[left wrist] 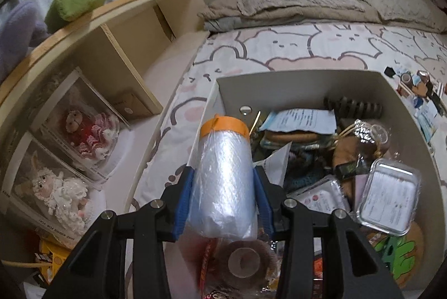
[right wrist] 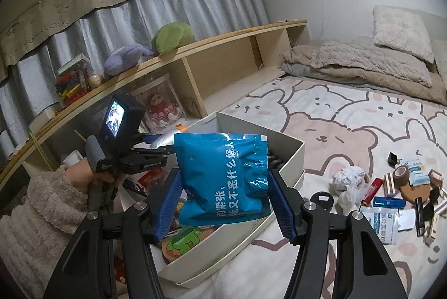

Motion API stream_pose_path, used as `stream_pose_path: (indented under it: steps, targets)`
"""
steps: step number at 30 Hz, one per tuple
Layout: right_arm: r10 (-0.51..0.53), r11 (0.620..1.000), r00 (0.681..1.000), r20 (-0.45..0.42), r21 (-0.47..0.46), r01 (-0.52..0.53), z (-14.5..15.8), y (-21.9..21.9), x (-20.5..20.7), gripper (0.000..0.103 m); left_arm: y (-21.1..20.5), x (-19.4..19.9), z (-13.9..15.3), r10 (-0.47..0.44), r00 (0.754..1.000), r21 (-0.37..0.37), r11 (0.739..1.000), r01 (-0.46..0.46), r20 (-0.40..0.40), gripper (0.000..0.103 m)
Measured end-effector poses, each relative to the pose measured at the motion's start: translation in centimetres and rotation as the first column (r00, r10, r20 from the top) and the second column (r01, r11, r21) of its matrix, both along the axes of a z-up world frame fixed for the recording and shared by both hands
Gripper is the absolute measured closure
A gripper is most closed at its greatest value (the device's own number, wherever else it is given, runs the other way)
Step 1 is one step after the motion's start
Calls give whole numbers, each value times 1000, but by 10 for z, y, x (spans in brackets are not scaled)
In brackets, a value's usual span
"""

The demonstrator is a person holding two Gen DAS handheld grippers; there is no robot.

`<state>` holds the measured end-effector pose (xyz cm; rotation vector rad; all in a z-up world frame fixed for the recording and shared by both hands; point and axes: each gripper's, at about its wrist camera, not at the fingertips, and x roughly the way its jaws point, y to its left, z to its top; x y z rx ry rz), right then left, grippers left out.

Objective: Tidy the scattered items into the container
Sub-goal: 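Open the left tool to drop the bottle while the right tool releases the sachet into the box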

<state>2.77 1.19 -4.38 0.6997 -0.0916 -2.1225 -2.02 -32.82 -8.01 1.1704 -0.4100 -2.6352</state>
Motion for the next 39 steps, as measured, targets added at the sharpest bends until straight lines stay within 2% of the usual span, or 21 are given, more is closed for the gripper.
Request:
stream_pose_path:
  steps: [3, 4, 5, 7, 8, 14, 23, 28, 39]
  targets:
    - [1, 1000, 1000, 5, 12, -1, -4, -3, 0, 41, -2, -5, -6, -6, 1000, -5, 1000, 6, 9, 60]
    - [2, 1000, 1000, 8, 15, -2, -5, -4, -1, 41, -2, -7, -8, -8, 1000, -11, 1000, 8, 16, 54]
    - [3, 1000, 1000, 10, 19, -3, -6, -6, -1, 41, -2, -8, -9, -9, 1000, -17, 1000, 9, 28, 45]
    - [0, 1000, 1000, 12, 23, -1, -7, -7, -1, 41, 0, -8, -6, -18, 1000, -25, 1000, 18, 21, 13]
    - [0, 1000, 1000, 14, 22, 0, -7, -7, -1, 41, 2, -6, -4, -19, 1000, -36, 999, 19, 6, 11]
    - [14, 1000, 1000, 27, 21, -15, -11, -16, -2, 41, 2, -1, -4, -26, 1000, -77, 997, 26, -5, 10]
    - [72, 996, 996, 53, 45, -74, -19, -40, -1, 41, -3, 9, 3, -7, 999, 25, 1000, 8, -52, 10]
    - [109, 988, 992, 62, 102, -115, -27, -63, -3, 41, -4, 17, 8, -4, 993, 67, 998, 12, -120, 10]
    - [152, 956, 985, 84, 239, -169, -52, -112, -12, 41, -21, 26, 16, 36, 980, 177, 984, -1, -194, 10]
